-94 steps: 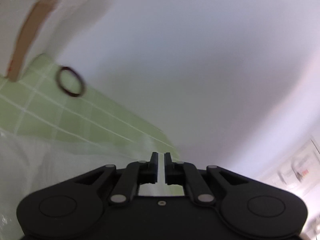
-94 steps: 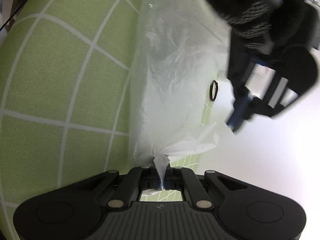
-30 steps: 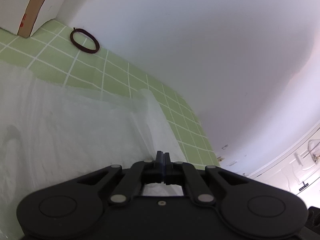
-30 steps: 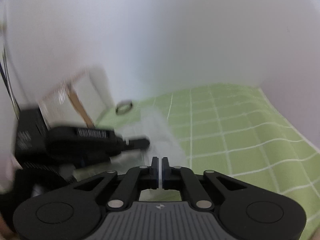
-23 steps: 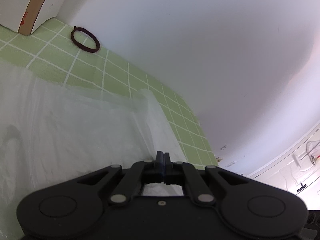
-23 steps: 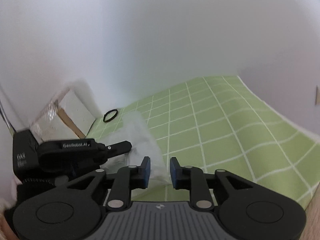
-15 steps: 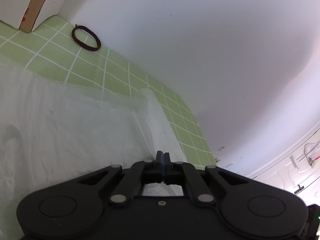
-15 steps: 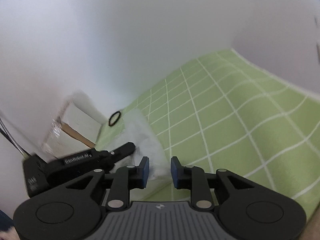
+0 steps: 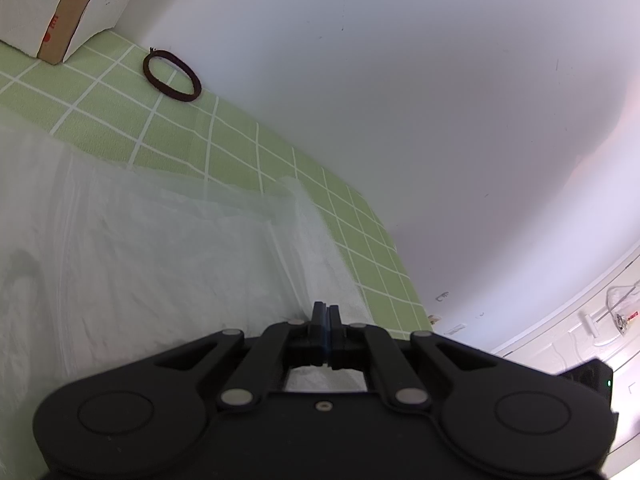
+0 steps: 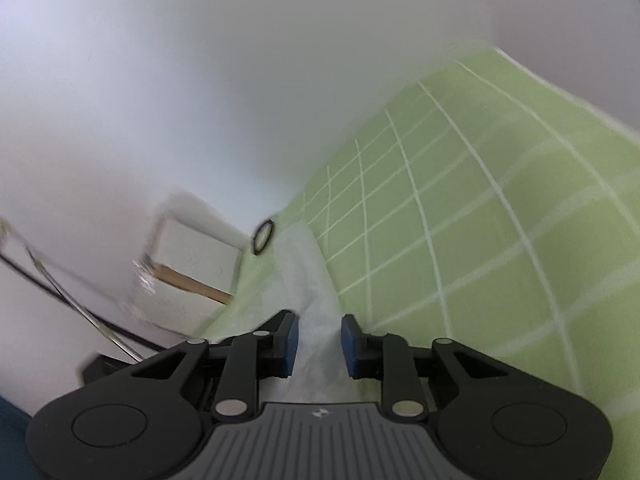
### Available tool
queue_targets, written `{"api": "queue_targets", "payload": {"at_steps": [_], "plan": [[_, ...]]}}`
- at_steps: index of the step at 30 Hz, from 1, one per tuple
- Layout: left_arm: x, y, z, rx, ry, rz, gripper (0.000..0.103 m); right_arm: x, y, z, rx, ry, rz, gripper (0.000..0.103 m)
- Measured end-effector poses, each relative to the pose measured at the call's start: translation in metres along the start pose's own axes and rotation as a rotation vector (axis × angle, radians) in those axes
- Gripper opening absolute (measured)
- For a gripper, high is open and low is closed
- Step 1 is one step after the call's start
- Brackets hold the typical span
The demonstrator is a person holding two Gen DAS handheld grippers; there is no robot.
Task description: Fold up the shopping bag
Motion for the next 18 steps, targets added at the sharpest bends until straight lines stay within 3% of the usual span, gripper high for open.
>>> {"api": "queue_targets", "payload": {"at_steps": [3, 7, 13, 18], "plan": [[0.001, 0.001, 0.003, 0.006, -0.006, 0.009, 0.002, 0.007, 0.001, -0.009, 0.024, 0.057, 0.052, 0.026], [0.001, 0.002, 0.002, 0.009, -0.009, 0.004, 0.002, 0.011, -0.003, -0.010, 0.095, 0.131, 0.024, 0.029], [0.003, 0.002, -0.002, 0.011, -0.014, -0.002, 0.002, 0.011, -0.011, 0.001, 0.219, 0.132, -0.142, 0.029], [0.003, 0.003, -0.002, 0.010, -0.015, -0.004, 0.002, 0.008, -0.003, 0.005, 0.238, 0.140, -0.129, 0.029]]}}
Point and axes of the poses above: each gripper's, at about its wrist camera, not at the fingertips, and z roughly against the way its jaws point, y to its left, x to its top, the point moved 9 cm from there along -z, roughly the way its jaws point, and after that the axes turned 8 degrees about -z, right-handed, at the moved point
